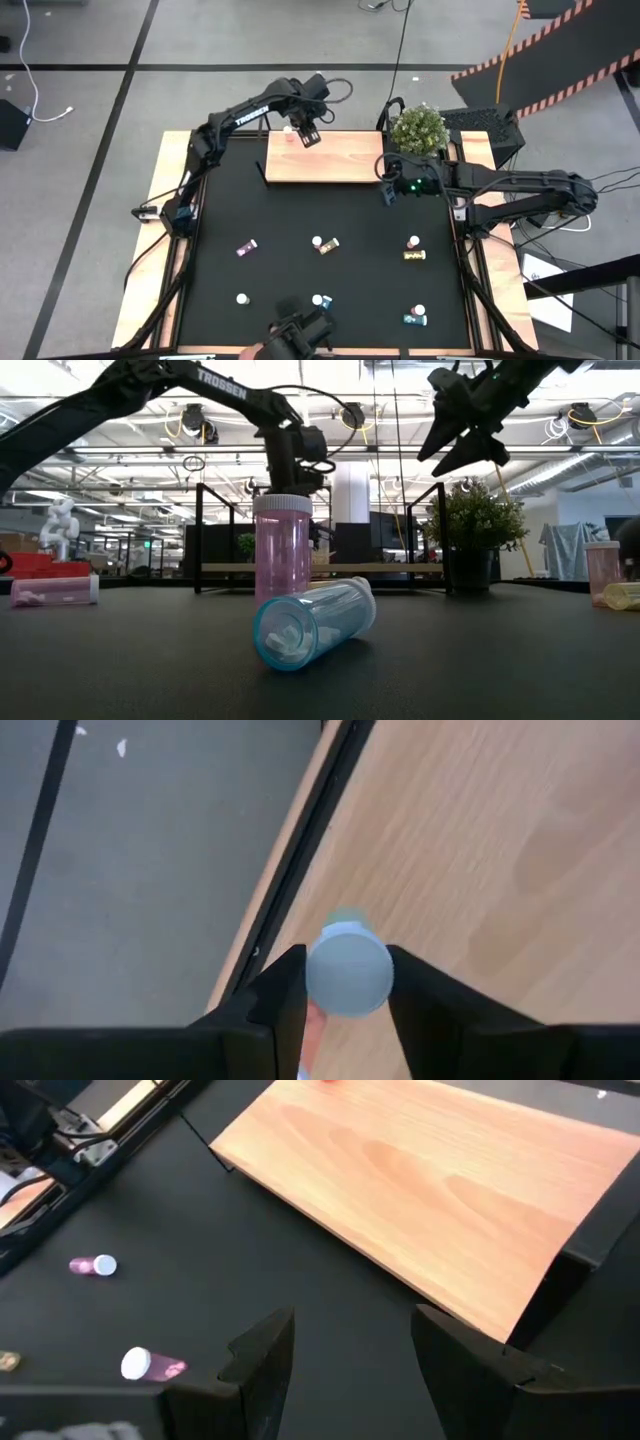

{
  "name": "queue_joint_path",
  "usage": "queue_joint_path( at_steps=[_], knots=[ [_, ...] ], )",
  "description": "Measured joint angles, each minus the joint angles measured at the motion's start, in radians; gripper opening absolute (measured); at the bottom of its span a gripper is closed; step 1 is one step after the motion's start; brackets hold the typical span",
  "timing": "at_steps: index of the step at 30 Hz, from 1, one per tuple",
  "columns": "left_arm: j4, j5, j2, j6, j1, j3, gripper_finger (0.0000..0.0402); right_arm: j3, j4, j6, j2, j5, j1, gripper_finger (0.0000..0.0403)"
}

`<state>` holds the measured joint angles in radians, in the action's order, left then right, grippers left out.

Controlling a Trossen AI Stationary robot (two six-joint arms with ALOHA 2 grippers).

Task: Pick and place medicine bottles onto shelf by color
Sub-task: Put the top blue pill bottle on the shelf

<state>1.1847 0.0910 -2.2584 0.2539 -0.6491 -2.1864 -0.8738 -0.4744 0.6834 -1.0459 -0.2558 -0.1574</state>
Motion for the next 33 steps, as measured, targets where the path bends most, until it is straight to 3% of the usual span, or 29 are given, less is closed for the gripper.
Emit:
queue_joint_path(
  at_steps=[33],
  knots=[
    [-0.009,-0.023,-0.032,-0.074,-0.009,0.0,0.0129,0.0,0.006,0.057,-0.009,-0.003,0.001,0.0199]
  ],
)
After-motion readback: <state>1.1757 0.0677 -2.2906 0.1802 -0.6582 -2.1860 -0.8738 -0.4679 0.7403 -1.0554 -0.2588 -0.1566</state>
